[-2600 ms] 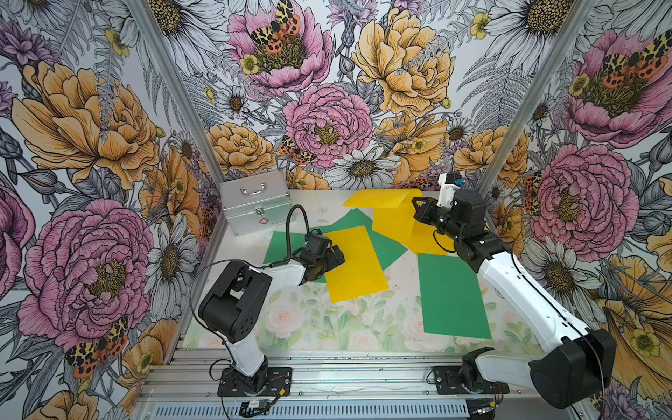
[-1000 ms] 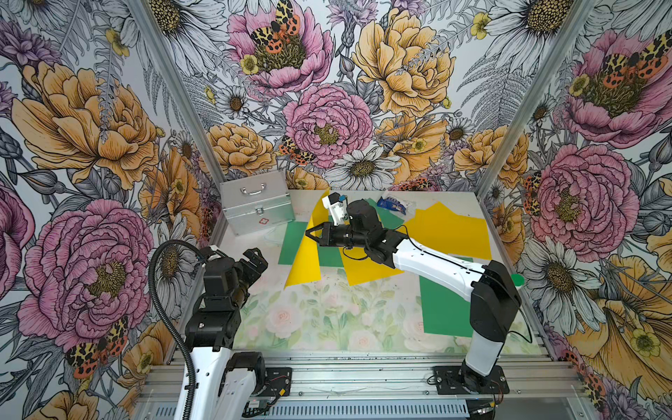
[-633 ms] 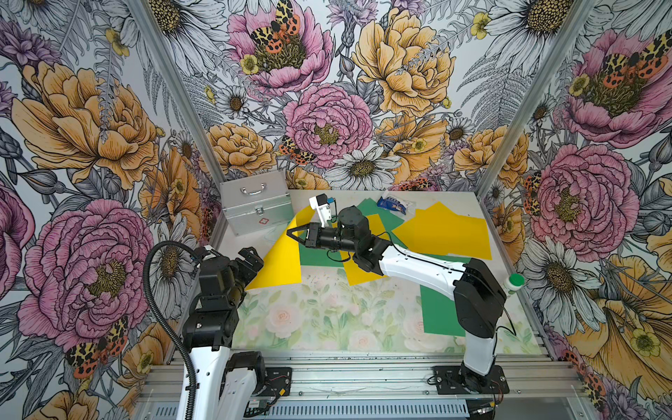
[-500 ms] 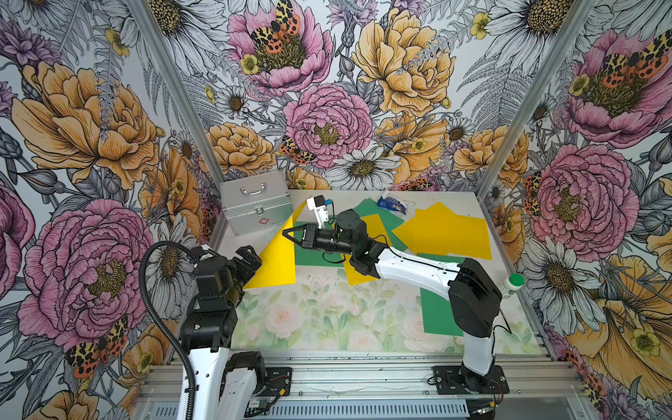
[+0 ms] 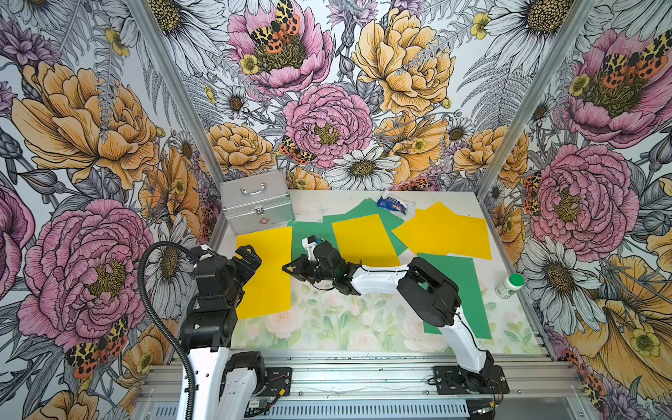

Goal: Sort the scattered colored papers by color
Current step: Place the colored paper at the center of the board.

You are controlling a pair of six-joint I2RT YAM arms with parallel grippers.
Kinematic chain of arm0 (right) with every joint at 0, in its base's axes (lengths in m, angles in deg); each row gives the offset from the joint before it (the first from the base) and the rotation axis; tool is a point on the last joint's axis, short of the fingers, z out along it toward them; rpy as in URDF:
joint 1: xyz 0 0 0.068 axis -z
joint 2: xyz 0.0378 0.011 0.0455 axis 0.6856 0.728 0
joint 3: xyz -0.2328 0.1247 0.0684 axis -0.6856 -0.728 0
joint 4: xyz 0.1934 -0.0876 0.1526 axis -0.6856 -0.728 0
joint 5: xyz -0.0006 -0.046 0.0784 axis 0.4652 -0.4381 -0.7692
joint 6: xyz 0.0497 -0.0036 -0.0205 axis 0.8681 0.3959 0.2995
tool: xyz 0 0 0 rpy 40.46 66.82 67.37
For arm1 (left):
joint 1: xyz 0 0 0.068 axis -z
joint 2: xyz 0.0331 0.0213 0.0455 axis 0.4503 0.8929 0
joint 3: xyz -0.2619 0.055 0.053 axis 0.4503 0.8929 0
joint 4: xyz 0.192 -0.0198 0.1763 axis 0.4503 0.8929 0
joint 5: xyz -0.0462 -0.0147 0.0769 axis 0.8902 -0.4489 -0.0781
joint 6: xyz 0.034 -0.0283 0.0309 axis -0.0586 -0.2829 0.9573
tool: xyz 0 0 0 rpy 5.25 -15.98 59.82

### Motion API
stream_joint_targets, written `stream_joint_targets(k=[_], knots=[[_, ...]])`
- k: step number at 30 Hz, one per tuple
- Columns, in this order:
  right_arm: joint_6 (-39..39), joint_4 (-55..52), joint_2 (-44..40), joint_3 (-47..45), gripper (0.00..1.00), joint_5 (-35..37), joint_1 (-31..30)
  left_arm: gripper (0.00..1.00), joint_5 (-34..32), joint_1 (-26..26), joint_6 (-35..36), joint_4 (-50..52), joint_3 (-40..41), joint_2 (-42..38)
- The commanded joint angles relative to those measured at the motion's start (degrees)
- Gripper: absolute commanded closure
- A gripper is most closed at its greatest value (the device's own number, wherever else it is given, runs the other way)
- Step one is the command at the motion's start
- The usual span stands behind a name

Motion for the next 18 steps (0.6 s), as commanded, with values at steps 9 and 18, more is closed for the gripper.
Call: stream_joint_targets(k=[9, 18], knots=[[6.46, -8.13, 3.71, 6.50, 1.00, 4.88, -2.02, 0.02, 2.71, -0.59, -2.87, -3.01, 4.46, 2.13], [8.17, -14.18, 5.22, 7.01, 1.00, 7.17, -2.71, 0.02, 3.06, -0.50, -3.30, -3.99, 5.84, 2.37]])
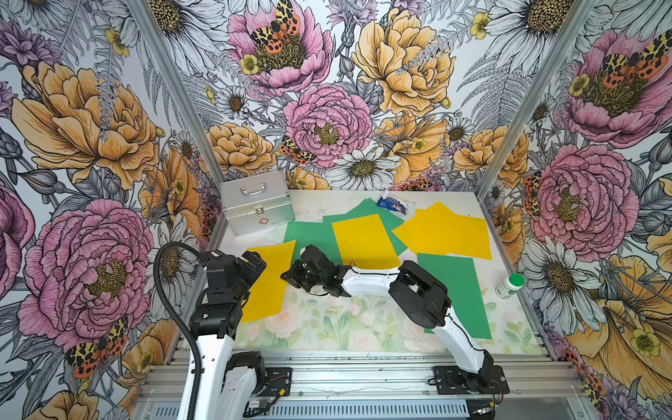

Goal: Sort the scattered colored papers by color
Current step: Place the colored paper at the center of the board.

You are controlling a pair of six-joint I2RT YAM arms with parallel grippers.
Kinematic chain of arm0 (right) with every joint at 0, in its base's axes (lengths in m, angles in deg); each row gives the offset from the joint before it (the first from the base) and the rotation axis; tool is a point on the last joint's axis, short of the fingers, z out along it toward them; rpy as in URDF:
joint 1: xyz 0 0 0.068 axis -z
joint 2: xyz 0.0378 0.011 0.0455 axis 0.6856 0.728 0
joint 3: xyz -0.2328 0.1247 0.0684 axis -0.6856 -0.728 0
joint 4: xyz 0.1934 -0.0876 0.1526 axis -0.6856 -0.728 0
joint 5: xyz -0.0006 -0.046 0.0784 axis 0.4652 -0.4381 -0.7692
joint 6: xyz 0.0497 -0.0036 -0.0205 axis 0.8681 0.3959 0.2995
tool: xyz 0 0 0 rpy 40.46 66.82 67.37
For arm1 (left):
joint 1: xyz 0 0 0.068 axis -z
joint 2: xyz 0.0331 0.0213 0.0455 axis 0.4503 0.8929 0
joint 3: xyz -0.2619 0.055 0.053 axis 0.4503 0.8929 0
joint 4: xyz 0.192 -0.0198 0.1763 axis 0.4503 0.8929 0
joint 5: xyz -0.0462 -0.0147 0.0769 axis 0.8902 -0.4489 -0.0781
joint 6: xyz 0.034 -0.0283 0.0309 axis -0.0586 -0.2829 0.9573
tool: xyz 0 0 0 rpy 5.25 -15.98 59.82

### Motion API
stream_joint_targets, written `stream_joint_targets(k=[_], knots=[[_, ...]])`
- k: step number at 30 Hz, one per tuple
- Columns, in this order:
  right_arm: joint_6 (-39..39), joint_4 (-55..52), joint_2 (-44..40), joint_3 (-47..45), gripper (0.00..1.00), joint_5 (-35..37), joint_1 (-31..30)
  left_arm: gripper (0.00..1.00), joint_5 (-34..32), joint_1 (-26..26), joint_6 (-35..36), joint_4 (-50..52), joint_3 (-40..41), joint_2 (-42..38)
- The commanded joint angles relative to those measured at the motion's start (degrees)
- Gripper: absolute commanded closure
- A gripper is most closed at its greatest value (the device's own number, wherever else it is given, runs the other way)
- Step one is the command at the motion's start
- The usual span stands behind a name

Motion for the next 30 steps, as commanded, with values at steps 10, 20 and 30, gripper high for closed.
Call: stream_joint_targets(k=[10, 20, 30], knots=[[-2.87, -11.43, -1.24, 2.79, 0.44, 3.81, -0.68, 0.02, 1.02, 0.07, -0.93, -2.98, 2.42, -0.02], [-8.27, -18.47, -14.43, -7.89, 0.00, 13.41, 2.45, 0.02, -6.16, 7.87, -1.15, -3.80, 2.15, 2.12], [-35.33, -23.55, -25.92, -21.81, 0.04, 11.95, 16.94, 0.02, -2.99, 16.67, -2.60, -23.46, 0.58, 21.85]])
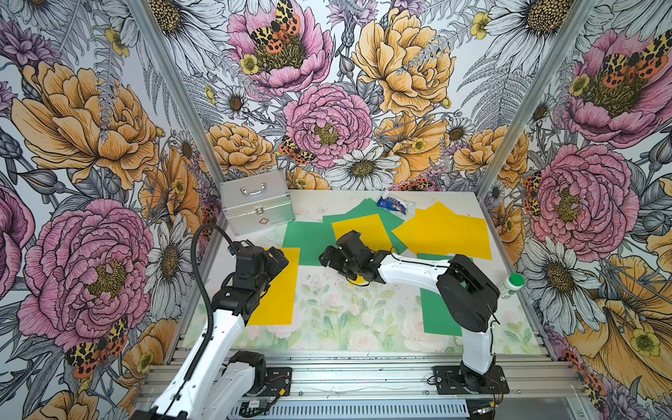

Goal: Sort the scattered colored papers by color
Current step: Place the colored paper at the center of the board.

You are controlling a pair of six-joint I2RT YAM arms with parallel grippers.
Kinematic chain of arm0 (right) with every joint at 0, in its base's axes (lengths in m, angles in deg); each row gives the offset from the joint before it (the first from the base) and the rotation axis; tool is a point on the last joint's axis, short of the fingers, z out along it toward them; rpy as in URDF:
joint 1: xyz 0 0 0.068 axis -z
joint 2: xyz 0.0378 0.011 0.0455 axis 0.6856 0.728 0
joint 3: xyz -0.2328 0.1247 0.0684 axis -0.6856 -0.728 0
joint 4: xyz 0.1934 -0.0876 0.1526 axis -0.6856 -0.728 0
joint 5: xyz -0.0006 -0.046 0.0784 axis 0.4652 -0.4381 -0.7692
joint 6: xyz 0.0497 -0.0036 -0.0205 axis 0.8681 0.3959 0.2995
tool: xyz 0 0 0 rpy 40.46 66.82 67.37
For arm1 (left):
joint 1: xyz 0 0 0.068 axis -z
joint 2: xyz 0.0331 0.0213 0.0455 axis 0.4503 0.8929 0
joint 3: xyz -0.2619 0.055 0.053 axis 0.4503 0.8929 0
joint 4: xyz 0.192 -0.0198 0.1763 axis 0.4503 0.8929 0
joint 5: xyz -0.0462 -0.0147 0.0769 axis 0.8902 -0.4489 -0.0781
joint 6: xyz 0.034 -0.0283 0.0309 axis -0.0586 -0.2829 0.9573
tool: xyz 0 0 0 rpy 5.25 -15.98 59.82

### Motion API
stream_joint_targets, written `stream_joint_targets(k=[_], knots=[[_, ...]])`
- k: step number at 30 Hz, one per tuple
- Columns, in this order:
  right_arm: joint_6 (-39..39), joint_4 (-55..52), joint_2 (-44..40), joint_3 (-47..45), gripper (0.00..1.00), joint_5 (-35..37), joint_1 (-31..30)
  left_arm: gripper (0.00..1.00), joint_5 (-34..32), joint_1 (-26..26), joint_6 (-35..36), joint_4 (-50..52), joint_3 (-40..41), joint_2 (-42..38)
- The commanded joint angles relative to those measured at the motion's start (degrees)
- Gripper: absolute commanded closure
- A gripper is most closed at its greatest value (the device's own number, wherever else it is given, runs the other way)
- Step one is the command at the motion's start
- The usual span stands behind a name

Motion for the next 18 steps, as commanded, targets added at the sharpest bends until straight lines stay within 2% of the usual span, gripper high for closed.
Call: stream_joint_targets(k=[1, 3, 7, 14, 18], knots=[[-13.10, -4.97, -4.52, -4.72, 0.04, 0.89, 4.34, 0.02, 2.27, 1.64, -0.60, -12.71, -1.93, 7.11], [-14.15, -5.21, -7.74, -9.16, 0.04, 1.46, 7.51, 0.02, 5.21, 2.45, 0.75, -17.10, -5.04, 13.54], [-14.99, -5.19, -11.22, -14.59, 0.04, -0.53, 13.85, 0.02, 10.21, 3.74, 4.05, -17.41, -14.84, 25.33], [-16.00, -5.26, -12.15, -17.92, 0.05, -5.43, 22.71, 0.02, 19.22, 5.44, 7.63, -18.94, -31.13, 45.80], [-16.85, -5.18, -12.60, -19.46, 0.05, -7.33, 26.75, 0.02, 21.79, 6.27, 8.05, -20.02, -37.62, 55.55]])
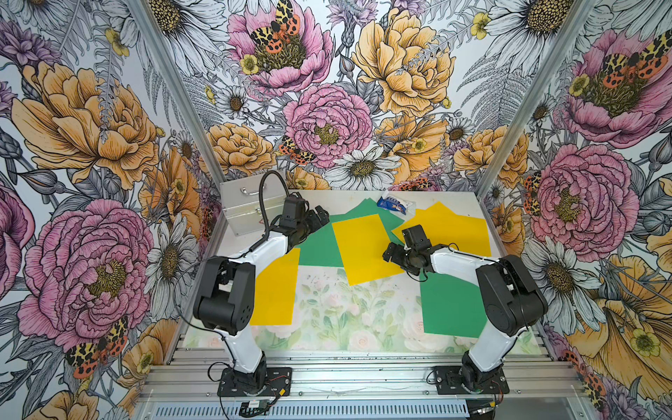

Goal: Sort the scattered colored papers by color
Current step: Place the colored paper at the center of the board.

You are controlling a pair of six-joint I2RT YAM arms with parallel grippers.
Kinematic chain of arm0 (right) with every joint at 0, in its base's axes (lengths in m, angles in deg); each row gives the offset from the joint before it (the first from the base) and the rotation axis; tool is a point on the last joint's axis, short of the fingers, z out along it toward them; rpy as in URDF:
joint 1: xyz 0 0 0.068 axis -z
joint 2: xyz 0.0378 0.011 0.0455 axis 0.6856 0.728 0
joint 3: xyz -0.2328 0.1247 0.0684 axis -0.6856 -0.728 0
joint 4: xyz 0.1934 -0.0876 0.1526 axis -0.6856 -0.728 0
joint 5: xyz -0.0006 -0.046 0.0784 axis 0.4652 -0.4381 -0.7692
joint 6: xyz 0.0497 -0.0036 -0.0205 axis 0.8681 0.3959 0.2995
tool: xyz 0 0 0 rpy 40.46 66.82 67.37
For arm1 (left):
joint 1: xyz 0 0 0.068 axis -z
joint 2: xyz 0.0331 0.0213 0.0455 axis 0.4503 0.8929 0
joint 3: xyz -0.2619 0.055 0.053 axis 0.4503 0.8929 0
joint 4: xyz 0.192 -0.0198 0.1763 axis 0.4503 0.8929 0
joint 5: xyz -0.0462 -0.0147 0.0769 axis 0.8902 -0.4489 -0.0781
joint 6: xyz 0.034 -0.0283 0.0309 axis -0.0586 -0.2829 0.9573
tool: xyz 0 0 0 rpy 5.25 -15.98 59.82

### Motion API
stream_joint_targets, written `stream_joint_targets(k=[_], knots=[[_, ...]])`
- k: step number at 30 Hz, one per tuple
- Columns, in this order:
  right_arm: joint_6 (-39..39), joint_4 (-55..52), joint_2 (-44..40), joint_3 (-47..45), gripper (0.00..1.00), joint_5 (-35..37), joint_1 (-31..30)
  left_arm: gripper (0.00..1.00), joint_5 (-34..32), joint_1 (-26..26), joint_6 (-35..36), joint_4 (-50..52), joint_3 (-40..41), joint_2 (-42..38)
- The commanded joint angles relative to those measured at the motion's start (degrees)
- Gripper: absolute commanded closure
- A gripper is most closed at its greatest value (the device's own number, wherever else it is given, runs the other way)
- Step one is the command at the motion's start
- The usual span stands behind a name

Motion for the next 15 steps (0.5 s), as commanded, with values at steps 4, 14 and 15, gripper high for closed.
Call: stream_joint_targets(k=[4, 14, 15], knots=[[-2.08, -0.16, -0.15, -2.24, 0.06, -5.93, 4.19, 0.02, 7.28, 1.33, 1.64, -2.57, -7.82, 10.73], [-0.59, 3.76, 4.78, -3.72, 0.15, -15.46, 4.49, 0.02, 9.75, 3.89, -0.14, -2.70, -12.50, 18.20], [-0.40, 4.23, 5.35, -3.92, 0.17, -16.11, 4.51, 0.02, 9.76, 4.05, -0.39, -2.79, -12.35, 18.71]])
